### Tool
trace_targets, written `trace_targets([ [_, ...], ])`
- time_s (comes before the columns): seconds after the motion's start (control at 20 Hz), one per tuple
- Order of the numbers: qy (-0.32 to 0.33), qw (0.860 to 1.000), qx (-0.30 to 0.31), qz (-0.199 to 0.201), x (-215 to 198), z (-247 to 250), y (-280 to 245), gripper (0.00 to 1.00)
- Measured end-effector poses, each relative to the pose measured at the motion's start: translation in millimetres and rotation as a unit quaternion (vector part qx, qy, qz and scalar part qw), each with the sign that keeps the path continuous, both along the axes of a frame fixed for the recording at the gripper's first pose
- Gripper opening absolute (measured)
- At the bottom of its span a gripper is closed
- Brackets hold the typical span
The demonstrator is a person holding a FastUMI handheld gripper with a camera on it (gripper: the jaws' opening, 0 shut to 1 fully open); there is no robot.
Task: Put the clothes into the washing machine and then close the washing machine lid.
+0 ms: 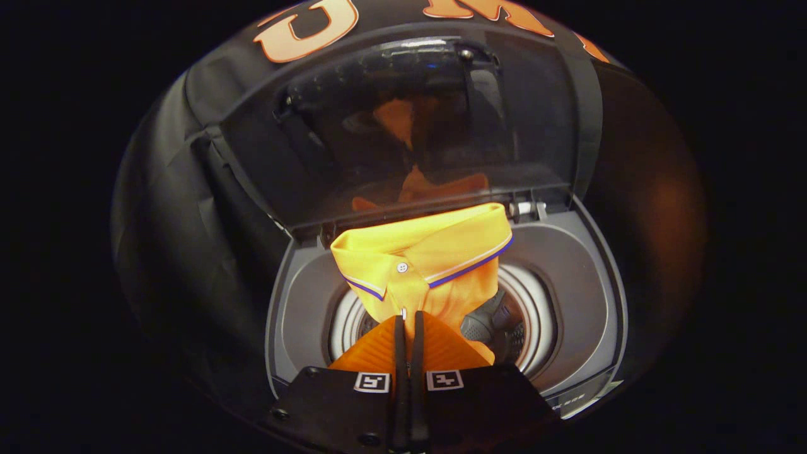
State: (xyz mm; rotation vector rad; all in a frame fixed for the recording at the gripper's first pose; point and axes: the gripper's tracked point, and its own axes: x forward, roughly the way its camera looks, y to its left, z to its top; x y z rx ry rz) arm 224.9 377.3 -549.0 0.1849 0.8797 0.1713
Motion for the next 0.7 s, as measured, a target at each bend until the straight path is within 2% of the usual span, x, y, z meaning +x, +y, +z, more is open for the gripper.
trace_targets([
  [0.35,0.051,0.998,-0.008,-0.026,-3,-34,-6,0.08],
  [0.6,0.075,0.996,-0.033,-0.025,-3,-47,-9,0.08],
  [0.7,0.084,0.996,-0.027,-0.022,-6,-51,-8,0.12],
])
